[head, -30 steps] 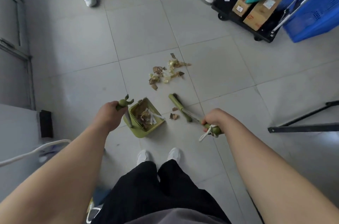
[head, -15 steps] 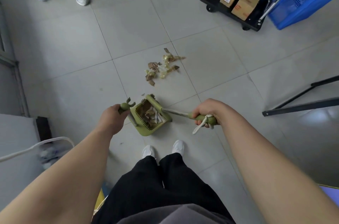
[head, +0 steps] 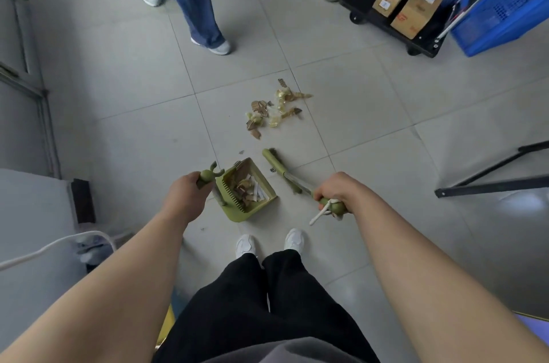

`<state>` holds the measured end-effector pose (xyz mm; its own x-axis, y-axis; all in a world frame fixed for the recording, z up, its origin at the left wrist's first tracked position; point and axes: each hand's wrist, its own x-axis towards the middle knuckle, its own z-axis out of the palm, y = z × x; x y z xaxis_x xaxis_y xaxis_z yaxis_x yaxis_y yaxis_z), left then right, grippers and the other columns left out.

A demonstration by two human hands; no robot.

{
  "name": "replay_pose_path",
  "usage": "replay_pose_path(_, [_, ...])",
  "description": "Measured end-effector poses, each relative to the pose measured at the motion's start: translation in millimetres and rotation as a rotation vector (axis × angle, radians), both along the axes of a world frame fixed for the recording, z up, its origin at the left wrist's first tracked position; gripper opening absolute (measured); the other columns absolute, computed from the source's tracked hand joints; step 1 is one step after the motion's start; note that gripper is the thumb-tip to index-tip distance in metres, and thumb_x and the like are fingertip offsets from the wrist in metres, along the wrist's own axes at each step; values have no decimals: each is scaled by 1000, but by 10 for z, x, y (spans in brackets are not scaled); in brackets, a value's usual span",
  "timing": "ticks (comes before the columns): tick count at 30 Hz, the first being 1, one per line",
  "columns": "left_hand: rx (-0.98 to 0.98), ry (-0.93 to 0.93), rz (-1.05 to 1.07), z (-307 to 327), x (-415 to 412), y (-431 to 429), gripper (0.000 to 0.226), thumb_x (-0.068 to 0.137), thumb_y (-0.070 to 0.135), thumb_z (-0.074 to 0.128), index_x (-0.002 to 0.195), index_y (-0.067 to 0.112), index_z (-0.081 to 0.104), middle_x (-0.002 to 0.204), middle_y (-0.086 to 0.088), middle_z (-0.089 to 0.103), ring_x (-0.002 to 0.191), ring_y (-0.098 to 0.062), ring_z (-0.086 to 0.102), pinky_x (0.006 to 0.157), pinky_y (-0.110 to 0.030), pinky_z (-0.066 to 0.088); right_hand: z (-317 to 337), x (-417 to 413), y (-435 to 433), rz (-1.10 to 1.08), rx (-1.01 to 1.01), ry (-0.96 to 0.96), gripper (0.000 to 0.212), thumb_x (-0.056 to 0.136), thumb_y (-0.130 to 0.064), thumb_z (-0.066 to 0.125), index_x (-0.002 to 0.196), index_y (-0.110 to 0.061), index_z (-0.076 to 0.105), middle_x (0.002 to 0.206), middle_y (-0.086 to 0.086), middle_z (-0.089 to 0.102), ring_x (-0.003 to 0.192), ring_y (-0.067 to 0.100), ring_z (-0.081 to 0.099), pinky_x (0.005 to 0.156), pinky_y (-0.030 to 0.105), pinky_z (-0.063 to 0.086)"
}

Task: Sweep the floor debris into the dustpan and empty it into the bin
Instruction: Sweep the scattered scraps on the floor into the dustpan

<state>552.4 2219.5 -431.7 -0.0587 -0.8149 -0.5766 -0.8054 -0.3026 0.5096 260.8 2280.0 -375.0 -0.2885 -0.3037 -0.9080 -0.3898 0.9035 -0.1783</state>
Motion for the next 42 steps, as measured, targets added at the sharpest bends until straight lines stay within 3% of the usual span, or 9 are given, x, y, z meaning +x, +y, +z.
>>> replay_pose_path(3, [0,6,3,-4,-13,-10,20,95,31,55,104,14,63,74,0,54,68,-24,49,57,-29,36,40,-20,33,-30,9,-33,3,80,-2,57,82,0,58,68,20,60,43,22,53,42,20,36])
replay_pose_path(6, [-4,11,6,6,-14,-43,20,95,29,55,103,12,62,71,0,52,65,-22,47,54,-29,35,160,-148,40,-98,15,-75,13,83,-5,58,95,1,61,70,19,61,48,21,51,48,26,33])
replay_pose_path(14, [2,13,-5,20,-51,-54,21,95,27,56,107,12,63,78,-3,56,71,-24,50,56,-29,36,314,-186,-36,-178,-61,10,7,83,-1,56,77,3,57,58,17,60,33,21,53,45,23,36])
replay_pose_path(21, [-19,-8,4,-2,51,-63,22,95,27,55,101,7,63,71,-2,53,68,-25,48,56,-30,35,82,-9,1,-20,-36,100,8,79,-1,58,72,4,57,62,20,61,48,27,56,43,24,40])
replay_pose_path(25, [-15,-19,6,-28,131,-28,22,95,30,56,101,10,63,69,0,52,64,-23,46,55,-29,34,70,215,-49,169,74,43,16,84,-5,58,71,3,56,66,18,64,48,26,55,46,26,43])
replay_pose_path(30, [-27,-23,17,-49,165,-8,19,95,29,56,103,14,63,76,-2,57,67,-22,50,55,-29,36,266,223,-182,197,93,-2,10,83,-10,60,82,0,61,83,21,66,76,31,66,51,26,41])
replay_pose_path(34, [-31,-6,86,-14,231,-45,22,94,30,57,102,11,64,77,-7,60,68,-27,51,59,-31,39,482,139,-299,134,43,6,6,83,-6,60,81,-1,57,79,21,64,37,16,56,45,21,39])
replay_pose_path(37, [-47,34,165,50,281,-117,23,94,27,56,102,6,64,82,-15,64,69,-30,53,60,-34,41,595,121,-452,118,19,6,8,84,-7,59,80,-1,58,78,20,65,46,17,55,49,24,39])
replay_pose_path(42, [-67,34,216,61,342,-226,24,95,26,56,102,5,64,82,-13,62,72,-31,54,59,-32,39,561,104,-680,72,-49,30,10,82,-8,59,78,1,59,74,19,65,51,22,52,45,20,36])
